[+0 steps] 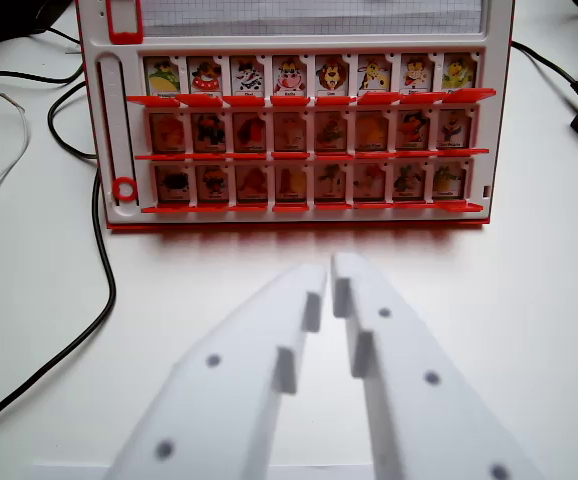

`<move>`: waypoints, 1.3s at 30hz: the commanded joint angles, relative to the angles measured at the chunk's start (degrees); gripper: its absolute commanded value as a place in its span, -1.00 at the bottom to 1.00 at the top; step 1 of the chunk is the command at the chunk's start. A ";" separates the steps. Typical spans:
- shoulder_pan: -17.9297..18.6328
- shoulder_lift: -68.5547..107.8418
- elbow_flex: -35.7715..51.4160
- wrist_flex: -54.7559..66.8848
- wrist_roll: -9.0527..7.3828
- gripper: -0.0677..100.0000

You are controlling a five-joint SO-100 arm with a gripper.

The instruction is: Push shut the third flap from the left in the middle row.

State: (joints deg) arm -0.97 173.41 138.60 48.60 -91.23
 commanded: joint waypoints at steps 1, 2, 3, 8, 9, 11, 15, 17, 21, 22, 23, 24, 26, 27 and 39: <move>0.88 -8.35 -5.36 -6.33 -0.88 -1.00; 0.79 -10.02 -5.36 -7.91 -0.79 -1.00; 0.53 -11.51 -5.36 -9.32 -0.79 -1.00; -1.05 -18.90 -5.27 -15.56 -0.44 -1.00; -1.41 -20.48 -5.19 -17.14 -0.44 -1.00; -1.93 -23.55 -4.75 -20.48 -0.62 -1.00; -2.29 -30.67 -4.75 -26.37 -0.79 -1.00; -2.37 -34.63 -4.83 -29.62 -0.88 -1.00; -2.55 -42.71 -5.71 -35.77 -1.05 -1.00; -2.72 -44.65 -6.06 -37.18 -0.97 -1.00; -2.99 -46.67 -6.68 -38.50 -0.88 -1.00; -3.16 -48.69 -7.12 -39.90 -0.88 -1.00; -3.69 -52.56 -8.26 -42.54 -0.97 -1.00; -3.87 -54.49 -9.05 -43.59 -0.97 -1.00; -6.68 -73.83 -19.51 -50.54 -0.62 -1.00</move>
State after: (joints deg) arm -7.29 100.55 126.30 0.09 -91.67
